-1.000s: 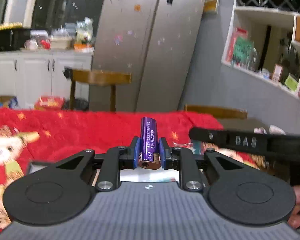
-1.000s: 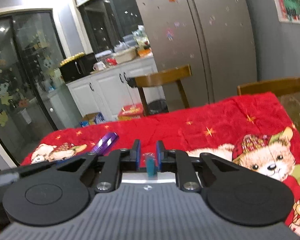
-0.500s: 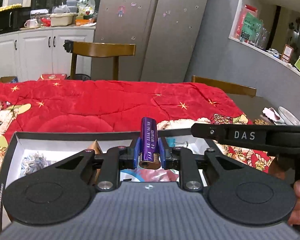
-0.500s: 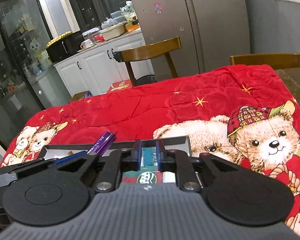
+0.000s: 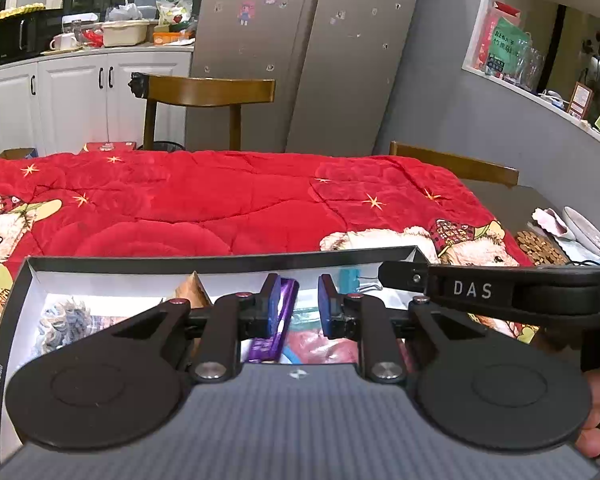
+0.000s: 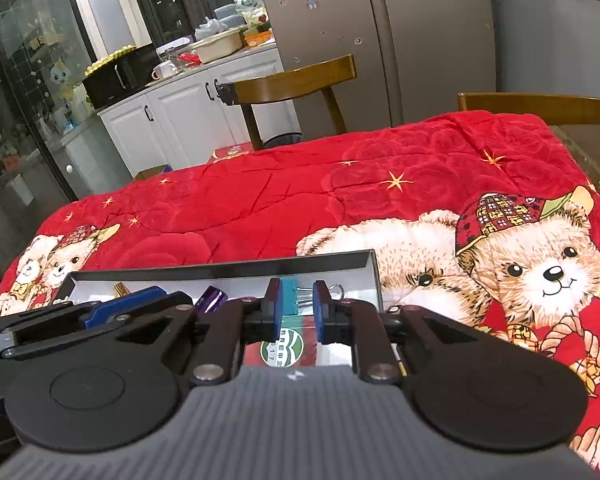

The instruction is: Organize objects

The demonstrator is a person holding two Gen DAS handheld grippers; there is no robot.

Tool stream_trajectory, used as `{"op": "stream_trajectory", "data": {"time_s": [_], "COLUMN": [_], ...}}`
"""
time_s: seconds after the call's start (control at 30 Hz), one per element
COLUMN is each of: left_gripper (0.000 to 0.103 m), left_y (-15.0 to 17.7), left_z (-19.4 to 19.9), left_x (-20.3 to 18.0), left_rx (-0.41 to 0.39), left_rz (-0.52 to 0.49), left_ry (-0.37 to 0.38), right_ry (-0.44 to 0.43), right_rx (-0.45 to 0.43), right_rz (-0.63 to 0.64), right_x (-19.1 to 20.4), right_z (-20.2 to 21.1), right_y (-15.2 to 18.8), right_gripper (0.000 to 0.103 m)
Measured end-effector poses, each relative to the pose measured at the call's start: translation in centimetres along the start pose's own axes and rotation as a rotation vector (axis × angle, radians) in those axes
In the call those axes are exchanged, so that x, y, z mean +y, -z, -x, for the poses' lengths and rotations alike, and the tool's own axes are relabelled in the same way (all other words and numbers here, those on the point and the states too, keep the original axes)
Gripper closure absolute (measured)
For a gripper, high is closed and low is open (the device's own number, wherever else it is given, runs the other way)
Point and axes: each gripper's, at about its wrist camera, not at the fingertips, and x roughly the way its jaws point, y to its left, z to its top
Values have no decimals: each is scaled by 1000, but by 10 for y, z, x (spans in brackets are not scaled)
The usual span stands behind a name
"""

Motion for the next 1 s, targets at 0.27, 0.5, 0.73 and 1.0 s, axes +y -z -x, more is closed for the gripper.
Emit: {"op": "stream_trajectory", "data": {"time_s": [0.27,0.5,0.73,1.0], "left_gripper": [78,50,32,18], "left_y": [-3,-13,-21,-28], "left_z": [14,32,55,101], "left_x": [-9,-9,-11,-30], "left_rx": [-64,-126,-236,-453], "left_rz": [-58,-49,-78,-150], "left_ry": [-82,-125,-233,-372], "right_ry": [-4,-10,-42,-49], "right_rx": [-26,-44,-56,-155], "right_rz": [12,22,12,14], "right_x": [0,3,5,16], "right_z": [8,13,20,59], "right_y": [-4,-7,-9,-17], "right_gripper": [79,69,51,35]}}
